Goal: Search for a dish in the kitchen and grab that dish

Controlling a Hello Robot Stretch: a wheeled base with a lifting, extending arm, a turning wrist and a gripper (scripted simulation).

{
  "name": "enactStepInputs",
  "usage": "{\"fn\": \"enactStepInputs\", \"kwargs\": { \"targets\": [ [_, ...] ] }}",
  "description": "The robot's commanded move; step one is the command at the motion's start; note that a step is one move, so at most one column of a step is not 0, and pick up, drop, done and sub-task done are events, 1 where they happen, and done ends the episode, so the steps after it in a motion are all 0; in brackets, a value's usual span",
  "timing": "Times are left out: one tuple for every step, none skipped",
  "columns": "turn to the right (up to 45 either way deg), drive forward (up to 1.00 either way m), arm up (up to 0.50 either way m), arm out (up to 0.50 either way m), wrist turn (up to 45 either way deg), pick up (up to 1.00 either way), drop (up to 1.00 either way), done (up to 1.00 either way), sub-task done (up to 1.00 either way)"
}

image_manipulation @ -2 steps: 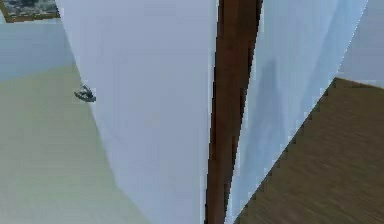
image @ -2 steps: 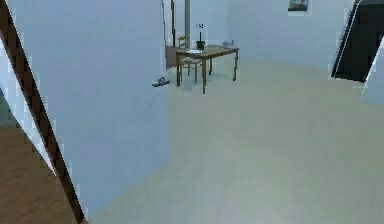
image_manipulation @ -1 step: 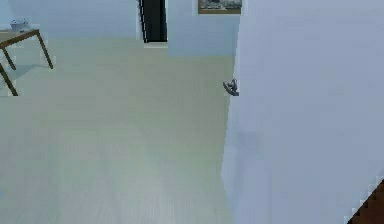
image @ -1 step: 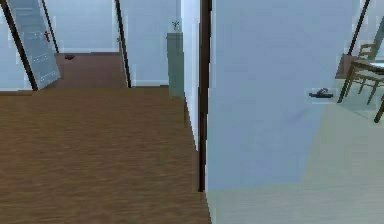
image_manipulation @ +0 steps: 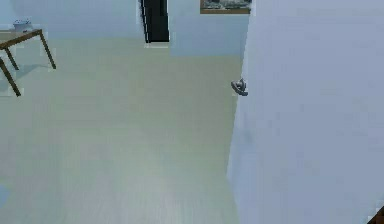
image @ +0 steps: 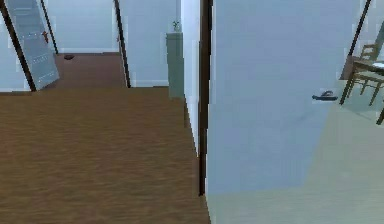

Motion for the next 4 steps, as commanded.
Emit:
{"fn": "enactStepInputs", "kwargs": {
  "targets": [
    [45.0, 0.0, 0.0, 0.0, 0.0, 0.0, 0.0, 0.0, 0.0],
    [39.0, 0.0, 0.0, 0.0, 0.0, 0.0, 0.0, 0.0, 0.0],
    [0.0, 1.0, 0.0, 0.0, 0.0, 0.0, 0.0, 0.0, 0.0],
    [0.0, 0.3, 0.0, 0.0, 0.0, 0.0, 0.0, 0.0, 0.0]
  ]
}}
